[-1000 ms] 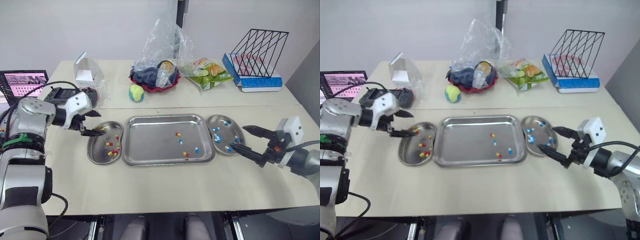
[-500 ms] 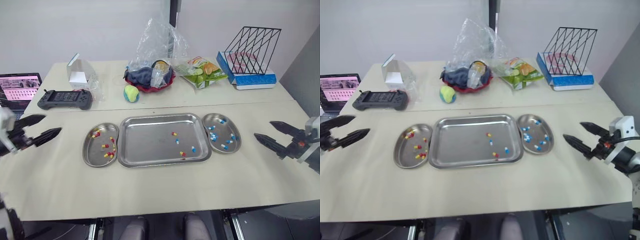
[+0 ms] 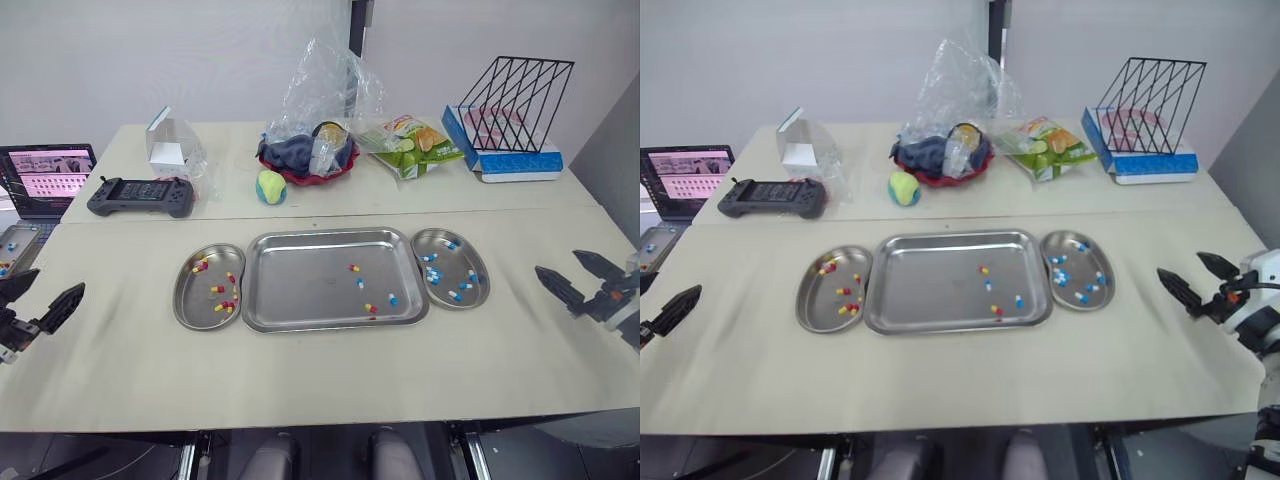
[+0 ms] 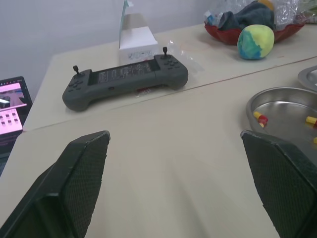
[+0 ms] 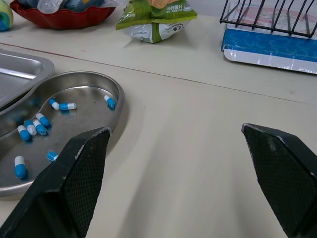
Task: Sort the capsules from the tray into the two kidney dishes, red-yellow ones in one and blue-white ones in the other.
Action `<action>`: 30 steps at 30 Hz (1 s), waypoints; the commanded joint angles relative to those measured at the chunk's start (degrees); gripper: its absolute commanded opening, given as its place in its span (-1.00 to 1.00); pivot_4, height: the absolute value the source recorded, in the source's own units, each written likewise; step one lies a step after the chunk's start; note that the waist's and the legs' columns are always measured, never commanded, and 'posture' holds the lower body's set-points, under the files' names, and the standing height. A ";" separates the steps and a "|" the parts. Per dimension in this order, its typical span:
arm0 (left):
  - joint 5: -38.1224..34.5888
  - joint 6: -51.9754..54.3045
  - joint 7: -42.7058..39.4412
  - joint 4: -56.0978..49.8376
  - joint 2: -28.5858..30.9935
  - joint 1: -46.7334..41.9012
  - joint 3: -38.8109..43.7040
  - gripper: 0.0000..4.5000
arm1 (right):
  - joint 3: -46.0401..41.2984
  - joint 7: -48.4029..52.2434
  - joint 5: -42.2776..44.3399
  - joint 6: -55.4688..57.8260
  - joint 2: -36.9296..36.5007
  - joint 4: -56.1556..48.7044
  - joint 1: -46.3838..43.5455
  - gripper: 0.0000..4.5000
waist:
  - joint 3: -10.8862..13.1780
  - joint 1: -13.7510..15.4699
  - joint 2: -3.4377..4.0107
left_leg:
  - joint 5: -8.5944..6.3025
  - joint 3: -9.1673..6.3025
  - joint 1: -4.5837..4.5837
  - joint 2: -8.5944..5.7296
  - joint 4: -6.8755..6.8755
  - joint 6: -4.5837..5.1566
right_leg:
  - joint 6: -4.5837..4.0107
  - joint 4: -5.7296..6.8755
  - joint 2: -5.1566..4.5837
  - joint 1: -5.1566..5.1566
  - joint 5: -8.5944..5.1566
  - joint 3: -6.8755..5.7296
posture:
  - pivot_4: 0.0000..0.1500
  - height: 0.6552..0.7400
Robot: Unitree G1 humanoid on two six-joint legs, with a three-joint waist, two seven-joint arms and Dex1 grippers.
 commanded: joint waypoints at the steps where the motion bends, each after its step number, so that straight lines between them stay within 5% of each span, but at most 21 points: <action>1: -1.05 0.35 0.85 -1.79 0.08 0.34 0.35 0.99 | -1.01 0.29 0.52 -1.25 -0.68 -0.38 -0.69 1.00 | 0.00 -0.21 0.00 | 0.00 0.01 0.00 0.00 0.00 0.00 | 0.00 0.00 0.01 0.00 0.00 0.00 | 1.00 1.00; 23: -3.01 9.44 -8.93 -1.37 6.01 -3.90 -4.37 0.99 | 0.78 -0.67 0.26 1.12 -0.69 -2.66 -2.34 1.00 | 0.00 -0.46 0.01 | -0.03 0.01 0.01 -0.03 -0.02 0.05 | 0.00 0.00 0.04 -0.02 0.00 -0.01 | 1.00 1.00; 30: -7.78 22.21 -13.82 -12.25 7.77 -9.87 -10.89 0.99 | -0.31 -1.10 1.91 4.91 -0.54 -10.14 1.23 1.00 | 0.00 0.01 0.01 | -0.01 -0.04 -0.11 -0.01 0.07 0.02 | 0.01 0.00 0.01 -0.01 0.01 -0.08 | 1.00 1.00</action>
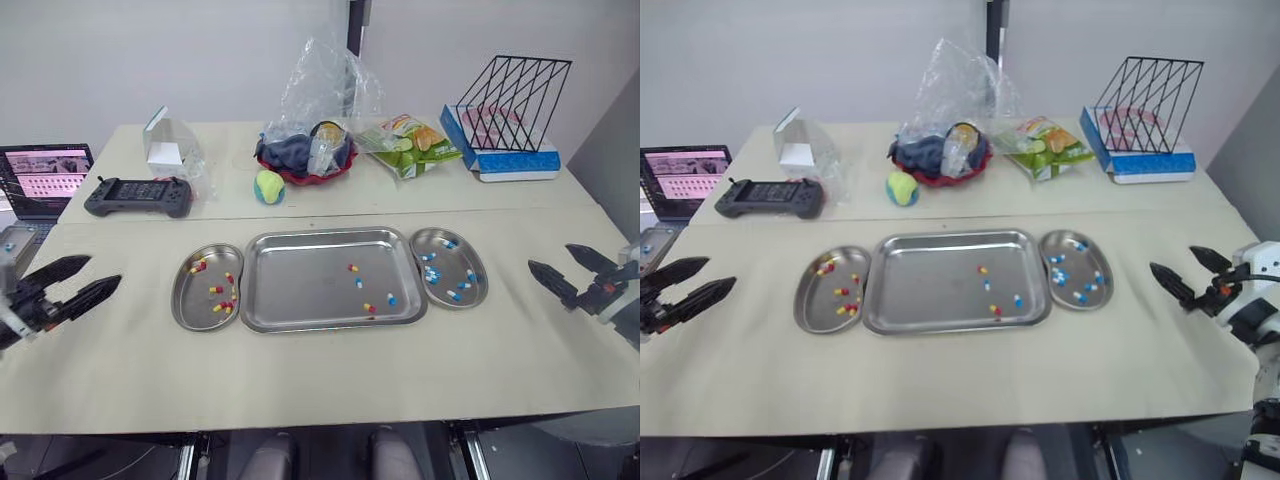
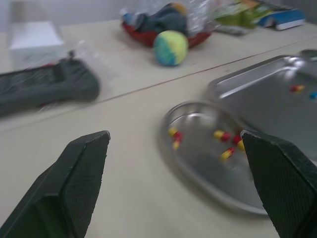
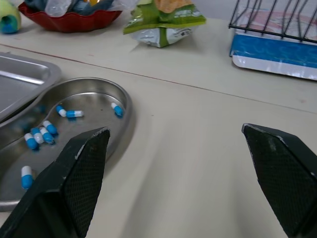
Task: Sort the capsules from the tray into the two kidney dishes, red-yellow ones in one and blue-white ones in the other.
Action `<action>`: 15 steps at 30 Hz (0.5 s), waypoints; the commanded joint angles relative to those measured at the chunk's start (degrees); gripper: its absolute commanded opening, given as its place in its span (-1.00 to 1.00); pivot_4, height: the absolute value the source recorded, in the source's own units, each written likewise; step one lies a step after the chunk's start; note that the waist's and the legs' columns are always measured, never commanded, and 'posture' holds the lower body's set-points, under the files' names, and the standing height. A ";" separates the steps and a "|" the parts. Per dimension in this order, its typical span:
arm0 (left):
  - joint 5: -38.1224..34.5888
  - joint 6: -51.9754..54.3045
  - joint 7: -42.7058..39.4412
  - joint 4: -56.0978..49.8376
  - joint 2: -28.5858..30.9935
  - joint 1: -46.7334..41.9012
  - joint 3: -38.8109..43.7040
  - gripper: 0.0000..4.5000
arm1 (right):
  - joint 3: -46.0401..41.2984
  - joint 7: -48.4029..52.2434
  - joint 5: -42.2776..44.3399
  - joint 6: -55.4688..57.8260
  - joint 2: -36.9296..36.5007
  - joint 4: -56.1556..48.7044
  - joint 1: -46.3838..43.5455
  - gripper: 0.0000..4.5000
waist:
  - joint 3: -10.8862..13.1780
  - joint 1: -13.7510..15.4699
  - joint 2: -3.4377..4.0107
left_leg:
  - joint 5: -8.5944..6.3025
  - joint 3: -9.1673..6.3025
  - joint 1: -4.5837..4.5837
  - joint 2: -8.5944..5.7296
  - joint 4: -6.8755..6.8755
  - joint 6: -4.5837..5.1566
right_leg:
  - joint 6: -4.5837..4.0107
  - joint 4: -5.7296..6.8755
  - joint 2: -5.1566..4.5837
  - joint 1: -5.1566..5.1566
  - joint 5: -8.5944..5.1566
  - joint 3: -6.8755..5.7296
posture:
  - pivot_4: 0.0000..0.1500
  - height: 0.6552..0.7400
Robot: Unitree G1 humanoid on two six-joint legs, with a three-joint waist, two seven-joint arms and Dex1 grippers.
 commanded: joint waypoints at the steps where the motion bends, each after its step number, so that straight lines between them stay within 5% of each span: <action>1: -2.56 4.25 -1.46 -4.79 1.75 -1.54 -0.95 0.99 | -1.88 -0.55 2.12 2.07 -0.36 -4.99 1.68 1.00 | -0.01 -0.29 0.02 | 0.02 0.01 0.02 0.00 -0.01 -0.04 | 0.01 0.00 0.00 0.00 0.00 0.05 | 1.00 1.00; 15: -1.33 9.76 -4.12 -11.27 1.22 -13.37 -12.41 0.99 | -3.06 -2.46 5.44 9.66 0.41 -20.79 9.76 1.00 | -0.03 -0.46 0.06 | 0.06 0.06 0.04 -0.02 -0.07 -0.11 | 0.00 -0.04 0.05 -0.02 0.01 0.05 | 1.00 1.00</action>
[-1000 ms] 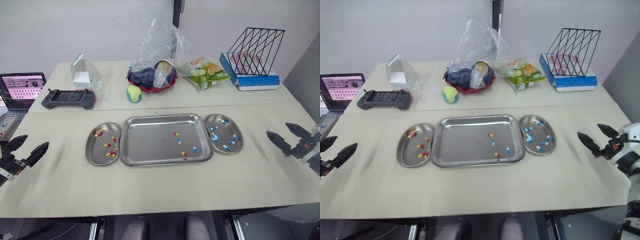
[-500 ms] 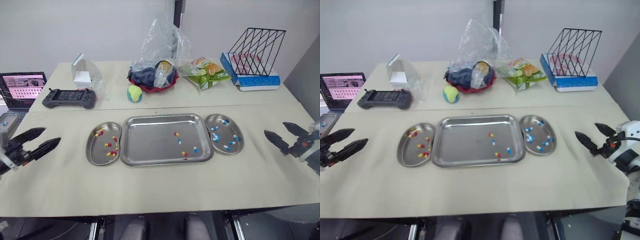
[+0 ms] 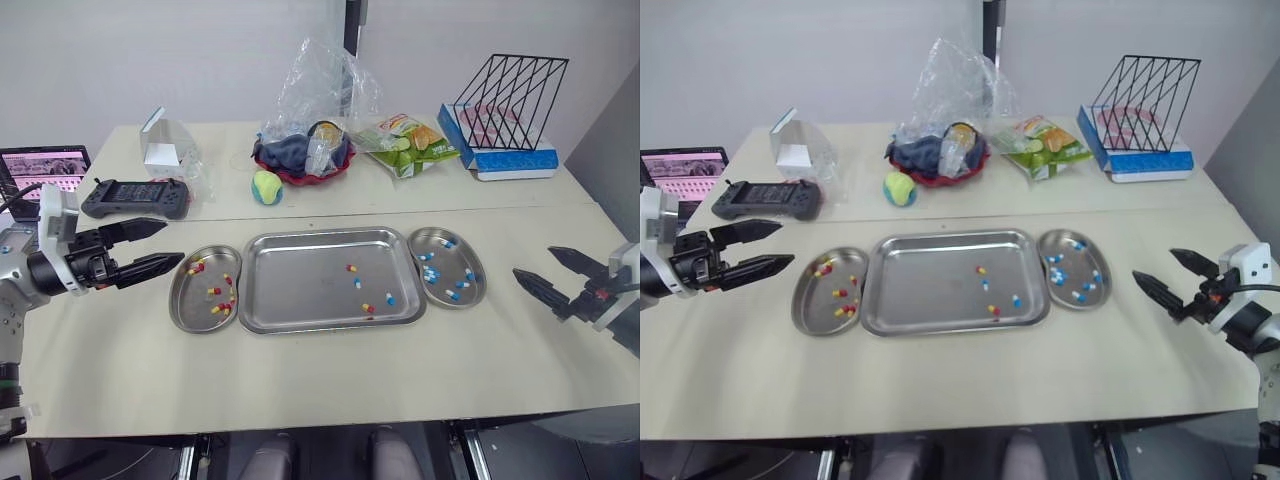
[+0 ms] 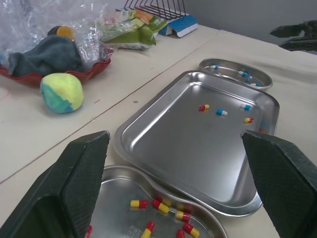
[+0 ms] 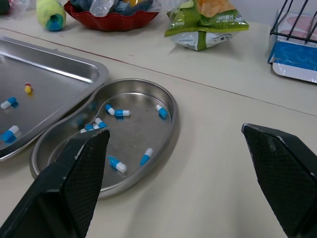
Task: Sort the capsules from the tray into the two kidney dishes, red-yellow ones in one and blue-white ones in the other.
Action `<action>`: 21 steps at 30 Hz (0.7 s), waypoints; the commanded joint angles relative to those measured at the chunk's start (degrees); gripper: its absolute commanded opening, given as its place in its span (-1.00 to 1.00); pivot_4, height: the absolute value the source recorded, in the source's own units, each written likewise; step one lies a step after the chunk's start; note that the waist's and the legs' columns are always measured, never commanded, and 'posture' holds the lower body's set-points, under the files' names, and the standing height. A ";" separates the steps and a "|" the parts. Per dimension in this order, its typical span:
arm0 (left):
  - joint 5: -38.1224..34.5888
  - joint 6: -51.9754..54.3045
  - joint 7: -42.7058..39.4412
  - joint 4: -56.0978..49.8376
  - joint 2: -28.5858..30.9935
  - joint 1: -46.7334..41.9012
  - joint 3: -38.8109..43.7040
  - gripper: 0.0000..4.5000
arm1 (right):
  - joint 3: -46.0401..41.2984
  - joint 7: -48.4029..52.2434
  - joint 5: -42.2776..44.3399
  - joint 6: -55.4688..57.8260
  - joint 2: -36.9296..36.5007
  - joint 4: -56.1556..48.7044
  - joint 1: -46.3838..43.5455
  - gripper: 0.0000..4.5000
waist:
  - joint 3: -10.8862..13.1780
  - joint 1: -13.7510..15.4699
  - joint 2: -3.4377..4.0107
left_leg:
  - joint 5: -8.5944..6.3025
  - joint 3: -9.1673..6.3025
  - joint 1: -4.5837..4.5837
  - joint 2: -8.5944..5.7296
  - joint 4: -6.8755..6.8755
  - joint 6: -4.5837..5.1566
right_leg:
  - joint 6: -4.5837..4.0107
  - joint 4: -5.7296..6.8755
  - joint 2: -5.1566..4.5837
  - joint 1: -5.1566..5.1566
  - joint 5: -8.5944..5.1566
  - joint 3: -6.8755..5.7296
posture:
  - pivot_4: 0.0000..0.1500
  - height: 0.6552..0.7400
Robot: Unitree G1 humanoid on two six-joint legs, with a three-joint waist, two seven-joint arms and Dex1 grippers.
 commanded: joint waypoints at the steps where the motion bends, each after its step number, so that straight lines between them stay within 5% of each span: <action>1: 0.54 0.85 -1.61 -2.50 -0.69 -7.11 -5.19 0.99 | -2.80 -0.92 2.63 2.43 -0.01 -6.77 2.83 1.00 | 0.01 0.52 -0.01 | 0.00 0.00 0.00 0.00 0.00 0.00 | 0.00 0.00 -0.01 0.00 0.00 0.00 | 1.00 1.00; 6: 2.65 3.17 -3.80 -1.19 -4.10 -16.63 -13.92 0.99 | -3.56 -1.11 5.25 6.63 0.76 -18.02 10.12 1.00 | 0.01 1.68 -0.02 | 0.01 0.25 -0.15 -0.07 0.18 -0.01 | 0.04 -0.01 -0.03 0.04 0.07 -0.09 | 1.00 1.00; 21: 7.13 0.38 -10.12 3.04 -10.36 -25.02 -21.66 0.99 | -7.82 -5.84 13.69 15.88 2.34 -36.83 19.64 1.00 | 0.03 1.47 -0.06 | 0.01 0.39 -0.12 -0.03 0.16 0.00 | 0.05 -0.02 0.02 0.06 0.07 -0.06 | 1.00 1.00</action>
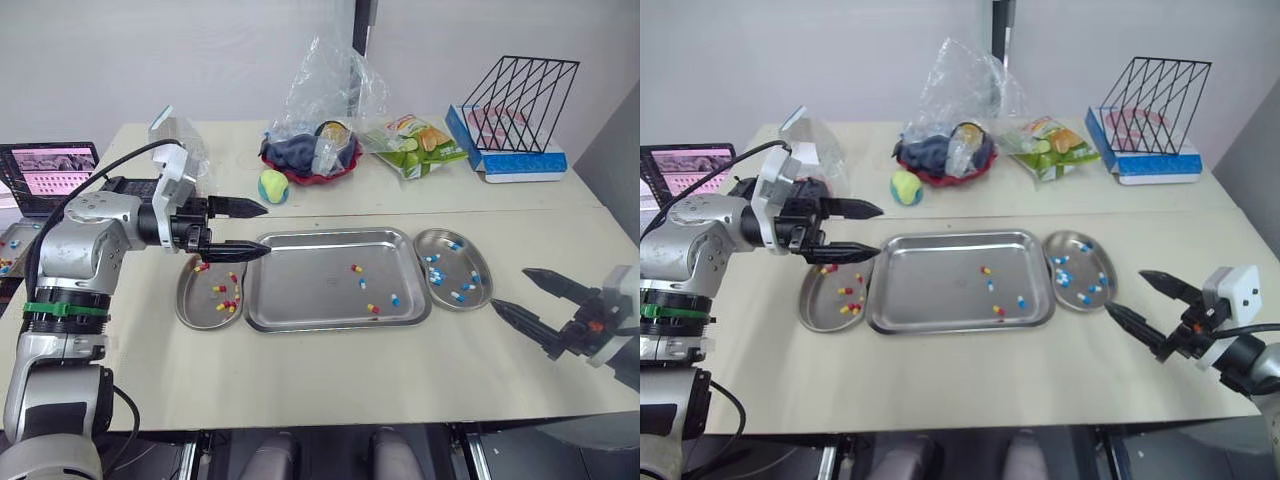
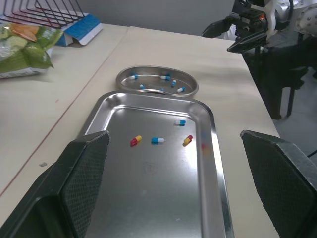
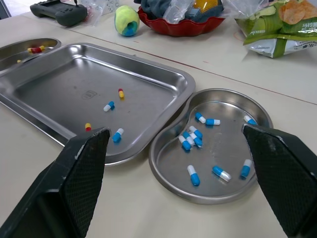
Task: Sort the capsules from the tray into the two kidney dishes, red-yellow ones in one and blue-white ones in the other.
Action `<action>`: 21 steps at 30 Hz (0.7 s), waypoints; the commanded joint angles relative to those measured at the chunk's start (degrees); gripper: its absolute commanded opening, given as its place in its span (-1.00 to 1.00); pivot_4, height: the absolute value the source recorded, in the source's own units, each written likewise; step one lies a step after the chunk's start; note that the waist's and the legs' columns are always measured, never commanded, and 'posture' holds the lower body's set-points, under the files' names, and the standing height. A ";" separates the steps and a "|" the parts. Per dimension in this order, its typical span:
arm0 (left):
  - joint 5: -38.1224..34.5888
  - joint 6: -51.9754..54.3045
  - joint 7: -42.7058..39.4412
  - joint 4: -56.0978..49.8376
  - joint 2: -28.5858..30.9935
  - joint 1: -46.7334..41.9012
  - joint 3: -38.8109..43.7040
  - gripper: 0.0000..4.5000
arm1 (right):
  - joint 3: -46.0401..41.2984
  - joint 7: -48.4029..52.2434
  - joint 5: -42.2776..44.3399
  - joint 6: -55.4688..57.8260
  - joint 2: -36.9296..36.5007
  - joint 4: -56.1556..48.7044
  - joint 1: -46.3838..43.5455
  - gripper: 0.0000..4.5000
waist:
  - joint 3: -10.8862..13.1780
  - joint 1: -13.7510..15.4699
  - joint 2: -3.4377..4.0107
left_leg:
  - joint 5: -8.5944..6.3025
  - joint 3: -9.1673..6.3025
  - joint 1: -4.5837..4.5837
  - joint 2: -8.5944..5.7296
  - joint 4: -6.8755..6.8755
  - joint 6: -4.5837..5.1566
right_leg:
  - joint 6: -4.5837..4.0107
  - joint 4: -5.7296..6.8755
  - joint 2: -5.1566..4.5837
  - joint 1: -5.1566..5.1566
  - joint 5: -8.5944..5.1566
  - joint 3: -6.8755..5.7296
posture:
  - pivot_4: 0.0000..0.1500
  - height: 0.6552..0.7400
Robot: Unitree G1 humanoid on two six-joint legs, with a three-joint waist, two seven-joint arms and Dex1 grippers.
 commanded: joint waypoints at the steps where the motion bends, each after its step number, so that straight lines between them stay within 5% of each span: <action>1: 1.40 -1.77 -1.13 -0.50 -0.68 -1.86 -0.82 0.99 | -2.01 -1.02 2.01 1.03 0.22 -3.63 0.73 1.00 | 0.00 0.04 -0.01 | 0.00 0.00 0.00 0.00 0.01 0.00 | 0.00 0.00 0.00 0.01 0.00 0.00 | 1.00 1.00; 21: 5.53 1.56 0.42 -10.51 -3.17 -0.90 -8.39 0.99 | 2.07 -1.96 3.78 3.80 0.28 -12.26 2.51 1.00 | 0.02 0.18 -0.04 | 0.00 0.01 -0.01 -0.01 0.08 0.01 | 0.01 -0.04 0.00 0.04 0.00 -0.02 | 1.00 1.00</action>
